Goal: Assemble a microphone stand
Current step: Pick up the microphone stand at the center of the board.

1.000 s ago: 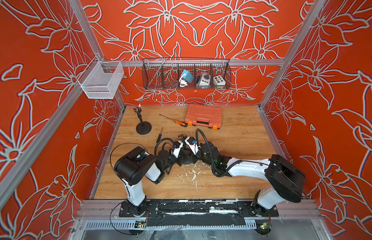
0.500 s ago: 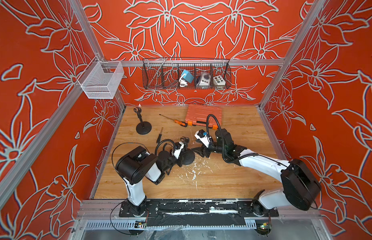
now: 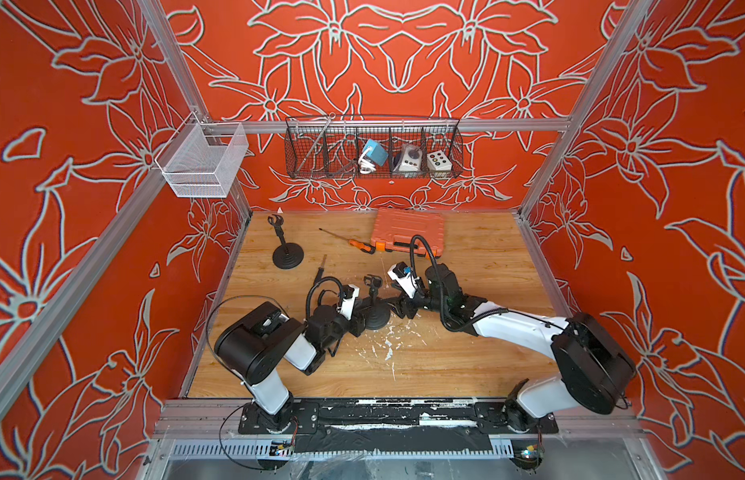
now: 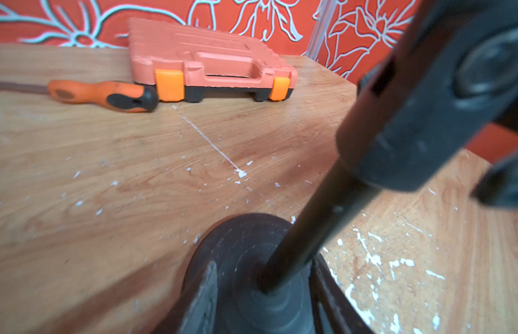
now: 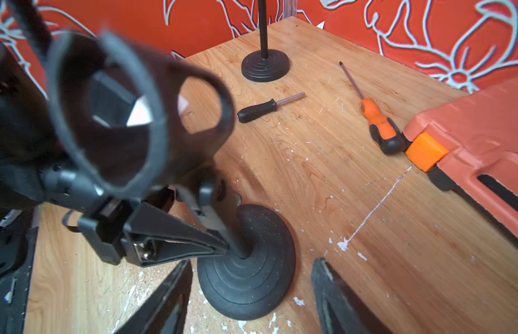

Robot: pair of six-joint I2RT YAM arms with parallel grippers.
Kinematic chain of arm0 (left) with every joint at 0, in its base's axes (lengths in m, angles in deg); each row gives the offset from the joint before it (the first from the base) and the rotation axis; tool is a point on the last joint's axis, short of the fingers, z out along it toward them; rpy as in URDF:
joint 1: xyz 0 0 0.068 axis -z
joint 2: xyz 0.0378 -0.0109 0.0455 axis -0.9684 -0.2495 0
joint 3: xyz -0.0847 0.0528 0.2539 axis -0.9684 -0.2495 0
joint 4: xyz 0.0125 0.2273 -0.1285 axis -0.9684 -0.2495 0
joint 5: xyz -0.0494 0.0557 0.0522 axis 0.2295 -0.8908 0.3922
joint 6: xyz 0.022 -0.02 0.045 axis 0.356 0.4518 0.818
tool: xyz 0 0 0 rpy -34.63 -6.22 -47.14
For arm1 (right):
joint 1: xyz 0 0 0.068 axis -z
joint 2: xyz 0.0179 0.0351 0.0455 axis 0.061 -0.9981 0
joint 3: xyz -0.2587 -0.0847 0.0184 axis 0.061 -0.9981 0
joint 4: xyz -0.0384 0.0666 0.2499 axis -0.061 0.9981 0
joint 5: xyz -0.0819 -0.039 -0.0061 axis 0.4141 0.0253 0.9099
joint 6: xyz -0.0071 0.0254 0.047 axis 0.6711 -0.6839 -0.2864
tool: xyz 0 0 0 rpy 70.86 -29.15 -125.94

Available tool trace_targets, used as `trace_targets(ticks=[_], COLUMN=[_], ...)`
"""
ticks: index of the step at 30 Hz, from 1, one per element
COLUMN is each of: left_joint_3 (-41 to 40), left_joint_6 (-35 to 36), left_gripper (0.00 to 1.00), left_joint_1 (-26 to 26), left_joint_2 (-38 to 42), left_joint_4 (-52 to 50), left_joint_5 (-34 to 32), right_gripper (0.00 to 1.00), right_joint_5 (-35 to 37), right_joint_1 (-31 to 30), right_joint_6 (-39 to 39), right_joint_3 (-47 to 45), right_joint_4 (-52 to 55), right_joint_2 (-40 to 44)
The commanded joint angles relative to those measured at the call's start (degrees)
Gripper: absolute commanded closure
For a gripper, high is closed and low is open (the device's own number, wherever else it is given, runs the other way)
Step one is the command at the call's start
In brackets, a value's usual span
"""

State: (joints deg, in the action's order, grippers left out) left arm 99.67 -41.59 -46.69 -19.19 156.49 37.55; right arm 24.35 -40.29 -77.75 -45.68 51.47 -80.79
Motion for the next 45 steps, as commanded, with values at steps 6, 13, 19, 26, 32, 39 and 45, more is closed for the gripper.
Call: trace_targets(ticks=[6, 13, 19, 26, 32, 39, 45], left_joint_3=[0.26, -3.00, -6.62, -3.98, -0.19, 2.52, 5.85], left_joint_6=[-9.50, -14.01, -15.83, -19.81, -20.35, -22.83, -24.05], left_gripper=[0.46, 0.29, 0.26, 0.24, 0.24, 0.23, 0.22], left_joint_1=[-0.03, -3.00, -4.97, -8.58, -9.01, -9.13, -9.09], left_joint_2=[25.71, 45.06, 52.24, 50.63, 42.21, 37.09, 37.22], left_joint_4=[-33.17, -49.32, -53.05, -58.17, -59.51, -59.32, -64.15], left_joint_5=[-9.46, -13.33, -12.25, -4.70, -1.44, 0.65, 0.61], right_gripper=[0.29, 0.32, 0.32, 0.32, 0.31, 0.41, 0.54], right_joint_5=[7.81, 8.67, 10.03, 10.93, 13.13, 15.58, 13.65], right_joint_1=[-1.83, -2.39, -3.57, -4.43, -6.19, -6.83, -7.00], right_joint_6=[-0.34, -3.11, -2.33, -2.07, -2.60, -2.87, -2.39], right_joint_3=[-3.60, -3.31, -1.15, 4.24, 6.51, 6.70, 7.08], right_joint_4=[-3.91, -3.89, -3.54, -1.58, -2.11, -4.44, -6.11], right_joint_2=[2.94, 3.17, 2.65, -0.73, -2.01, -2.56, -4.40])
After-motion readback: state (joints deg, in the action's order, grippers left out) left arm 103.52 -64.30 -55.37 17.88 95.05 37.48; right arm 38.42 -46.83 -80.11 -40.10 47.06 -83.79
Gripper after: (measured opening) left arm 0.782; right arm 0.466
